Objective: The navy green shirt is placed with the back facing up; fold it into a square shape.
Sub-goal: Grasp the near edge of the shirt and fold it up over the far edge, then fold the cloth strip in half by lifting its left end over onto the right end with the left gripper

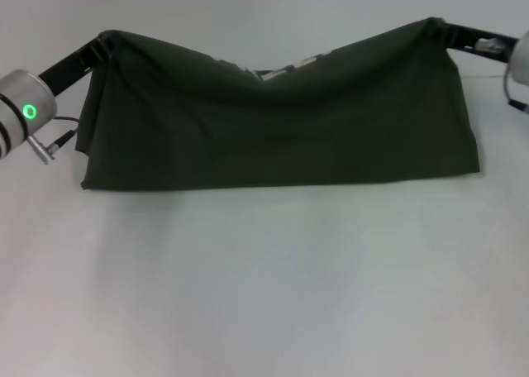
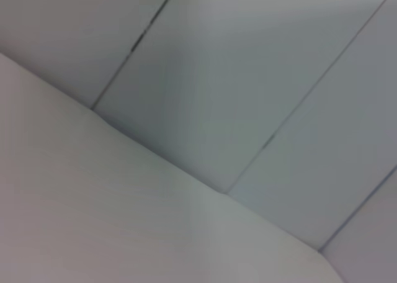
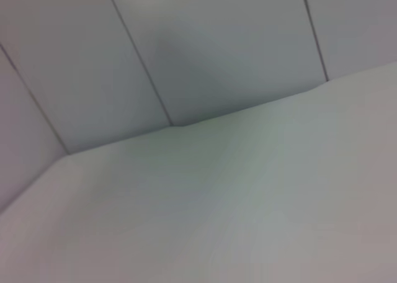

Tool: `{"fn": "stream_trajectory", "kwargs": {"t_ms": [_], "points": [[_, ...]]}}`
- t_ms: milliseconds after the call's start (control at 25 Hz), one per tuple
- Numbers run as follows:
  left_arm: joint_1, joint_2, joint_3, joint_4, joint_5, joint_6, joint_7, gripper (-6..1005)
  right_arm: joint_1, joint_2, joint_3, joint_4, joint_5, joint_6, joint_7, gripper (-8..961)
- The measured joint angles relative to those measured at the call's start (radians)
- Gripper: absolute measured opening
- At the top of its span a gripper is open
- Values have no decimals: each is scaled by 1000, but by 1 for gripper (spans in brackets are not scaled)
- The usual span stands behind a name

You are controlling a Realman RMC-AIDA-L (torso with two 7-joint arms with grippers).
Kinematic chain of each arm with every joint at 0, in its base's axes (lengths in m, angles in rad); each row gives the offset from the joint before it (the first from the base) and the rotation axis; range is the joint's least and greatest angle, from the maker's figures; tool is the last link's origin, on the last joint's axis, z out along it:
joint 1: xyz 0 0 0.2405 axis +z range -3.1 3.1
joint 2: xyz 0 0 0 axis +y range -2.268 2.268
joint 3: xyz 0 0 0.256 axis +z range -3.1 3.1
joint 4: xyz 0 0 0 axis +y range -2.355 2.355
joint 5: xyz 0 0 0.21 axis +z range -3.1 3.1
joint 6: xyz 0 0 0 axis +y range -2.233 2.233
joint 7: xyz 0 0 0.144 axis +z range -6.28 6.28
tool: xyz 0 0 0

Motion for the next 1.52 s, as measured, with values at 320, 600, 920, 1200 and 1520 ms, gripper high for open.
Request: {"fn": "stream_trajectory", "kwargs": {"t_ms": [320, 600, 920, 1200, 1520], "points": [[-37, -8, -5, -95, -172, -114, 241, 50, 52, 41, -1, 79, 105, 210, -188, 57], [-57, -24, -7, -125, -257, -163, 412, 49, 62, 48, -5, 115, 188, 268, -281, 60], [-71, -27, -5, -145, -271, -175, 487, 60, 68, 51, -26, 118, 204, 278, -290, 83], [-87, -20, -4, -153, -300, -254, 483, 189, 69, 46, -26, 111, 212, 278, -302, 220], [-59, 16, 6, -151, -330, -243, 406, 435, 61, 39, -17, 101, 243, 278, -302, 455]]}}
